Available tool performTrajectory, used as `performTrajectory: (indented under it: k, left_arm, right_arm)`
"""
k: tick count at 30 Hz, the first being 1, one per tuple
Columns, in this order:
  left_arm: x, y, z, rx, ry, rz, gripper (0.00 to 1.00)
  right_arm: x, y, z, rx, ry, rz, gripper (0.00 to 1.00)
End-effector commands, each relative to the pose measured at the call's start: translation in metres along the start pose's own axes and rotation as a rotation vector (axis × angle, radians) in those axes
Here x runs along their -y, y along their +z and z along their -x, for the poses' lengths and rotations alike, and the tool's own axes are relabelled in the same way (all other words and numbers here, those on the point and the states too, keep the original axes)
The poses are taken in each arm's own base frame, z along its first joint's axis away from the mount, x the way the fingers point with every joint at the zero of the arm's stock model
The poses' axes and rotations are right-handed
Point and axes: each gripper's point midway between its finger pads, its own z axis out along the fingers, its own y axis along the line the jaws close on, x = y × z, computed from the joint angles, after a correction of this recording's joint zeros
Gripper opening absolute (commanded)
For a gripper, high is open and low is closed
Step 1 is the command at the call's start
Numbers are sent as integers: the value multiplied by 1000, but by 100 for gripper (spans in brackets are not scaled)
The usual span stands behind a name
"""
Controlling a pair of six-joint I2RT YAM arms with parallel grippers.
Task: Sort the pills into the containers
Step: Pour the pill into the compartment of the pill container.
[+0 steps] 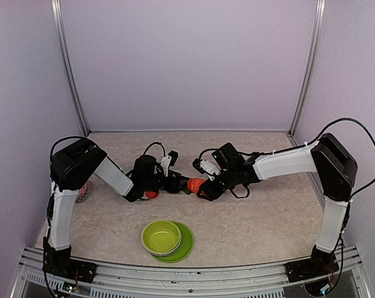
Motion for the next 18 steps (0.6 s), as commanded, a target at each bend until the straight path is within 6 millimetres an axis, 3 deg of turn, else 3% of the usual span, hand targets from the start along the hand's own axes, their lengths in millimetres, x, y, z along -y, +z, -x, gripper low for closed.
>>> performTrajectory:
  k: [1, 18]
  left_arm:
    - [1, 1, -13, -15, -7, -11, 64]
    - [2, 1, -13, -13, -7, -12, 64]
  right_arm:
    - [-2, 0, 7, -10, -20, -9, 42]
    - [-5, -3, 16, -33, -37, -15, 42]
